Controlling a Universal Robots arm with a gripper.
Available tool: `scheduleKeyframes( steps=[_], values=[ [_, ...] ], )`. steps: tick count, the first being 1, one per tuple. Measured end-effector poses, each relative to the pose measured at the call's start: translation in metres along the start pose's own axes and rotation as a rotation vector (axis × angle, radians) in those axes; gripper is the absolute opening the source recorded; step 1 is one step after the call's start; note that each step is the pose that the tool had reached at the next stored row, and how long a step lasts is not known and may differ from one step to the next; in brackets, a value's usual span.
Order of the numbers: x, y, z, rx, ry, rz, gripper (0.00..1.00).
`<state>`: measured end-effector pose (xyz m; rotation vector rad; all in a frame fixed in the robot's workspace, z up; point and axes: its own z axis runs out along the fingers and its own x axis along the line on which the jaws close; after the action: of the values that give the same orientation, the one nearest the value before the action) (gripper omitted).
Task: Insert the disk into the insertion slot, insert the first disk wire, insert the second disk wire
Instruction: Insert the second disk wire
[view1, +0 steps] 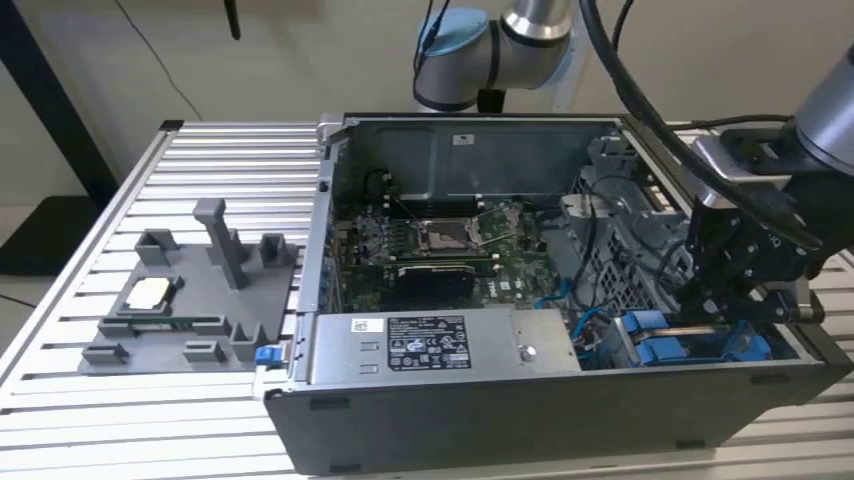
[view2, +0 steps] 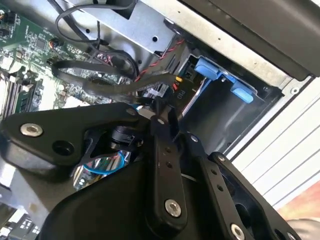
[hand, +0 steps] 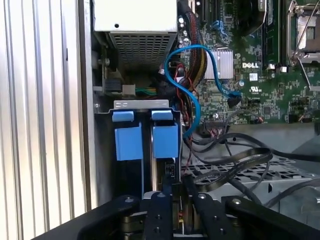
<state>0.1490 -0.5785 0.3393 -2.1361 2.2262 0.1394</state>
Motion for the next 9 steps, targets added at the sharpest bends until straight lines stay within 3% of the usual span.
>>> scheduleKeyframes(
  steps=[4, 9],
  values=[
    [-0.0019, 0.0007, -0.0184, -0.0001, 0.0022, 0.001, 0.24],
    [-0.0031, 0.0011, -0.0309, 0.0, 0.0022, 0.002, 0.24]
  ],
)
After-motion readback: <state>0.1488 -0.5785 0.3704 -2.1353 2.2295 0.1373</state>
